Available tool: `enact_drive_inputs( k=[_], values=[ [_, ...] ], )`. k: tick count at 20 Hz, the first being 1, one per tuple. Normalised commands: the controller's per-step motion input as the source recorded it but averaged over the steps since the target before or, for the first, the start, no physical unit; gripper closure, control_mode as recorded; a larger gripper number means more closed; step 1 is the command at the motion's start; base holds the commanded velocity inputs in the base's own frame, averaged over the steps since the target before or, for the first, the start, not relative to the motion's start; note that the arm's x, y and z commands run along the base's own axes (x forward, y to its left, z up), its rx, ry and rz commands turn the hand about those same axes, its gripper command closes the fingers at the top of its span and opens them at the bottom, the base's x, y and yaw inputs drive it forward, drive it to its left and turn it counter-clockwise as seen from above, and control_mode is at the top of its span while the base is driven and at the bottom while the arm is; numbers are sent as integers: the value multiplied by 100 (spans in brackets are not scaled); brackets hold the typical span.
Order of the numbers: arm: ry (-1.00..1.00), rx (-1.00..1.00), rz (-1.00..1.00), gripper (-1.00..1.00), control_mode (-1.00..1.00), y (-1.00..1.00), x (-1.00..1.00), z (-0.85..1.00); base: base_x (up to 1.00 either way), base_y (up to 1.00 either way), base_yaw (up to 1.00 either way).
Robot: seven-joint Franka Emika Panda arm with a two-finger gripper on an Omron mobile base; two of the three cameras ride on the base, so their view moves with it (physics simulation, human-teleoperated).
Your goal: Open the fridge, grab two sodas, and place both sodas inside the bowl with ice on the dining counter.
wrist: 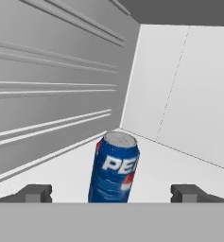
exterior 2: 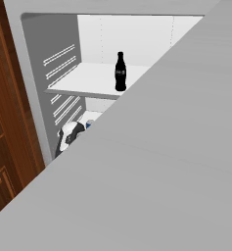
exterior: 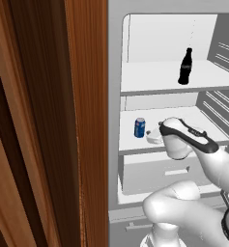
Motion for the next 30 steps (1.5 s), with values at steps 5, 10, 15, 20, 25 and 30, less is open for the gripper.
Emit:
enact_drive_inputs(
  k=[5, 10, 15, 20, 25, 30],
  values=[
    [1, 0, 0, -100, -100, 0, 13, -4, 0, 0, 0],
    [6, 0, 0, -100, -100, 3, 18, 0, 0, 0, 0],
    [8, 0, 0, -100, -100, 8, 15, -1, 0, 0, 0],
    [9, 0, 0, -100, -100, 9, 10, -1, 0, 0, 0],
    [9, 0, 0, -100, -100, 1, 18, 0, 0, 0, 0],
    [8, 0, 0, -100, -100, 0, 19, 0, 0, 0, 0]
  ],
)
